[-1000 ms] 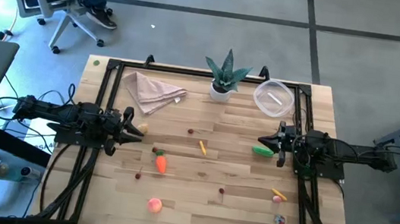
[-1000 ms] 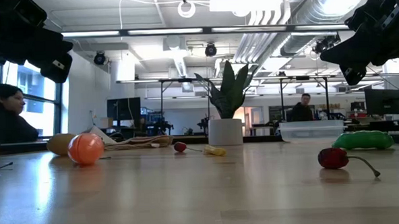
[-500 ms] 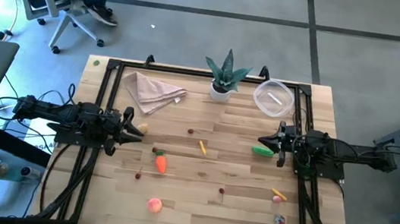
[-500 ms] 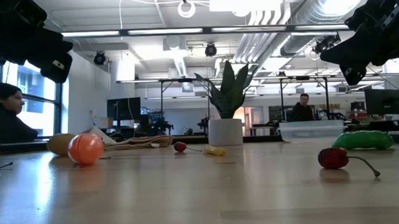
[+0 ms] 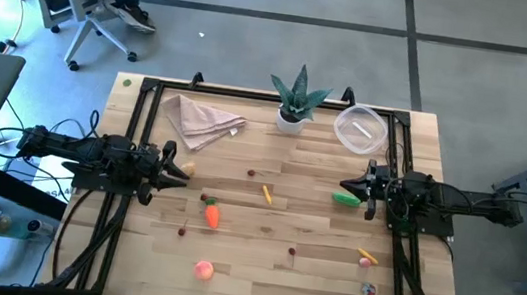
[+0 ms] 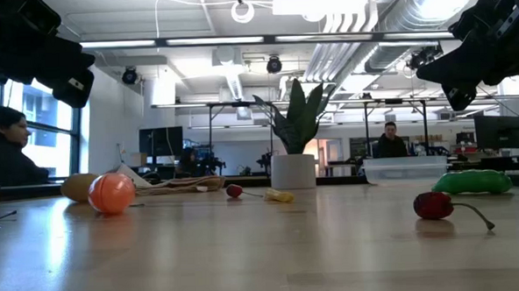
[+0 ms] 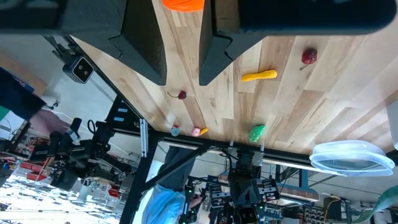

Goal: Pick and placing Produce into tupperware

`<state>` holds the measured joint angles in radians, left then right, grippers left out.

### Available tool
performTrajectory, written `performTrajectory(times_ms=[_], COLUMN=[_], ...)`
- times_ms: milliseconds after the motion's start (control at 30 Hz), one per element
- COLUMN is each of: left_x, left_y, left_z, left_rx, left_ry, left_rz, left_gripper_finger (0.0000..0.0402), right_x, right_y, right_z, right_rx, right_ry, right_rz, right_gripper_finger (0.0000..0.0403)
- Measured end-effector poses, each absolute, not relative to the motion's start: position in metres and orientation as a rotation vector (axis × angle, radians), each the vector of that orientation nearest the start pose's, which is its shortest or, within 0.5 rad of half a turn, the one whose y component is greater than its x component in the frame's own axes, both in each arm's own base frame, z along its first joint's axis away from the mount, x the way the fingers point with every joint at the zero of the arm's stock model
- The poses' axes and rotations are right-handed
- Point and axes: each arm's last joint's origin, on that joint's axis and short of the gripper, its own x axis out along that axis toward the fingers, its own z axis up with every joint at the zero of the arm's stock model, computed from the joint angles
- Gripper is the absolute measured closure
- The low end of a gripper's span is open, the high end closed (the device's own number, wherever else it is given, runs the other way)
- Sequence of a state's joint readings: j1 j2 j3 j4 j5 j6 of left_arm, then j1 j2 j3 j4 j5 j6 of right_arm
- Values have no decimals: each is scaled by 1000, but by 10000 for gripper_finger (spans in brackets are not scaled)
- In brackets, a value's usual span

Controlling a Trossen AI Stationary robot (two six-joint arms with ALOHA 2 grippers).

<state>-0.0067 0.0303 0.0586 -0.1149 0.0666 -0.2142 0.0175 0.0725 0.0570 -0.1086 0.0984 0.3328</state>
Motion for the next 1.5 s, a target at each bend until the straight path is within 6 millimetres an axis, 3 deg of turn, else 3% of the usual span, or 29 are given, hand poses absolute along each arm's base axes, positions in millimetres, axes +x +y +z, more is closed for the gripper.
performTrajectory(times_ms=[367, 633, 733, 867, 1167, 1367, 1500], left_x=[96, 96, 96, 96, 96, 96, 96], left_y=[-3, -3, -2, -1, 0, 0, 0], left_z=[170, 170, 170, 169, 170, 181, 185], left_rx=[-217, -217, -200, -61, 190, 722, 806], left_ry=[94, 93, 93, 94, 92, -19, -48], left_rz=[-64, -64, -61, -23, 5, 24, 55], left_gripper_finger=[318, 318, 318, 318, 318, 318, 318], right_x=[99, 91, 85, 80, 73, 63, 57], right_y=[-2, -11, -12, -12, -6, -4, -5], right_z=[170, 211, 222, 231, 249, 290, 321], right_rx=[358, 528, 509, 419, 223, 157, 103], right_ry=[69, -441, -557, -647, -727, -655, -560], right_rz=[-123, -352, -374, -384, -173, -141, -187], right_gripper_finger=[402, 402, 402, 402, 402, 402, 402])
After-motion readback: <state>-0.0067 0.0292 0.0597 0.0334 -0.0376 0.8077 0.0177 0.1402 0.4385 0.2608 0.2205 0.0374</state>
